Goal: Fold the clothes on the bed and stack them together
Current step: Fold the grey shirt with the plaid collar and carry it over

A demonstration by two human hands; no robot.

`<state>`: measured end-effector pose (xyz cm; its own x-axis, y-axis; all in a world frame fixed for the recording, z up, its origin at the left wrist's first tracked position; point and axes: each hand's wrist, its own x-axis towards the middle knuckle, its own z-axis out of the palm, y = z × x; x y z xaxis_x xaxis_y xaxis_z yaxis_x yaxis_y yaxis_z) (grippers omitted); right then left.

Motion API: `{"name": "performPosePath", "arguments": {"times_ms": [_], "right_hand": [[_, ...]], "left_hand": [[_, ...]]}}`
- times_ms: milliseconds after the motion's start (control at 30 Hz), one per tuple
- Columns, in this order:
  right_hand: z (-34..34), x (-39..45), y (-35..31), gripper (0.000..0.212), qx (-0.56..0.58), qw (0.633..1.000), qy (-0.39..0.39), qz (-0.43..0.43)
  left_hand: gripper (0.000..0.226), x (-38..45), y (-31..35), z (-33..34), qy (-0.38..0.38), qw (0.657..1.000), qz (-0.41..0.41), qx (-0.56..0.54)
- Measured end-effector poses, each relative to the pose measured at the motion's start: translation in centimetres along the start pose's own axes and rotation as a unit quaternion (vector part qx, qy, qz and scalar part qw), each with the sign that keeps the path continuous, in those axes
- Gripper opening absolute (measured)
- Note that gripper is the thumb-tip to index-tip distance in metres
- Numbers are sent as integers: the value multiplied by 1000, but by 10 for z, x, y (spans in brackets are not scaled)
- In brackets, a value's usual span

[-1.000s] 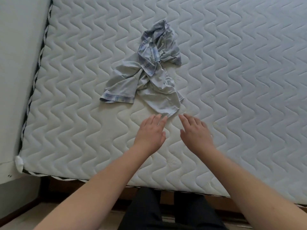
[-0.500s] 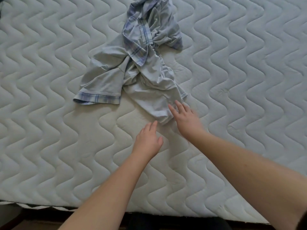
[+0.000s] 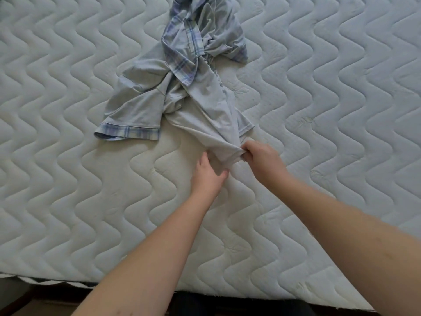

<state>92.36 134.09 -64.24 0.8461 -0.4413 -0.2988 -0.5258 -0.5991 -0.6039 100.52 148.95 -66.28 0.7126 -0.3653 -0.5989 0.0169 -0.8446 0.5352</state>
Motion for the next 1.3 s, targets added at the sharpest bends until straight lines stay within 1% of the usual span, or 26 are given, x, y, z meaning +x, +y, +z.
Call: {"name": "performPosePath", "arguments": {"times_ms": [100,133,167,200,267,367,400,467,500,533,567,600,633,667,700,767,800,833,867,933,967,1033,1133,1200,1233,1300], "right_hand": [[-22,-31,-15,5,120,992,10,42],[-29,-41,-21,5,157,986,10,55],[-36,-52,-27,6,184,981,5,68],[-40,-61,-32,7,206,975,-2,79],[-49,-80,-41,11,245,965,-4,94],[-67,-104,-53,6,312,946,8,91],[-73,-111,-58,5,328,941,7,86],[-86,-122,-69,6,347,934,1,79],[-93,-126,-75,7,346,935,0,73],[-101,-131,-82,8,341,938,-2,65],[-107,-135,-90,8,335,941,-4,57],[-114,-139,-99,7,329,943,-9,50],[-121,-144,-108,4,319,947,-16,43],[-127,-148,-119,3,307,951,-21,33],[-133,-152,-129,6,294,955,-24,23],[-146,-160,-153,10,284,958,-26,10],[-151,-164,-165,11,290,957,-26,5],[-157,-168,-177,12,293,956,-27,-2],[-162,-172,-187,11,290,956,-29,-13],[-173,-178,-206,8,282,958,-32,-44],[-179,-179,-214,5,284,957,-24,-56],[-189,-178,-224,5,290,955,8,-62],[-205,-167,-225,7,257,961,89,-47],[-214,-158,-215,7,212,968,134,-20],[-218,-155,-207,7,191,970,150,-5],[-221,-155,-190,9,153,973,173,20]], "left_hand": [[104,-6,17,7,53,996,-18,-73],[107,-8,22,8,61,994,-23,-90],[104,-8,27,9,64,993,-26,-100],[95,-8,32,9,64,992,-24,-107],[69,-7,42,6,70,990,-8,-121],[35,-13,55,-5,107,982,-4,-159],[28,-18,58,-9,111,974,-5,-198],[23,-34,63,-18,100,951,-6,-291],[24,-45,65,-22,86,946,-6,-313],[23,-59,65,-26,64,950,-2,-305],[22,-74,65,-29,36,963,13,-268],[23,-92,64,-31,6,974,38,-225],[22,-109,62,-31,-22,976,75,-202],[19,-127,60,-30,-47,970,115,-207],[26,-145,58,-28,-70,963,147,-216],[60,-174,60,-24,-101,954,173,-223],[72,-184,63,-23,-102,957,151,-224],[77,-193,68,-23,-99,961,113,-232],[75,-199,71,-22,-83,963,68,-248],[55,-205,79,-23,-19,959,-20,-283],[45,-207,84,-26,10,950,-41,-308],[28,-208,88,-35,27,933,-55,-355],[5,-215,78,-55,14,922,-53,-382],[14,-221,58,-72,20,914,-51,-402],[18,-224,48,-82,29,916,-47,-397],[20,-227,30,-104,51,935,-17,-351]]}}
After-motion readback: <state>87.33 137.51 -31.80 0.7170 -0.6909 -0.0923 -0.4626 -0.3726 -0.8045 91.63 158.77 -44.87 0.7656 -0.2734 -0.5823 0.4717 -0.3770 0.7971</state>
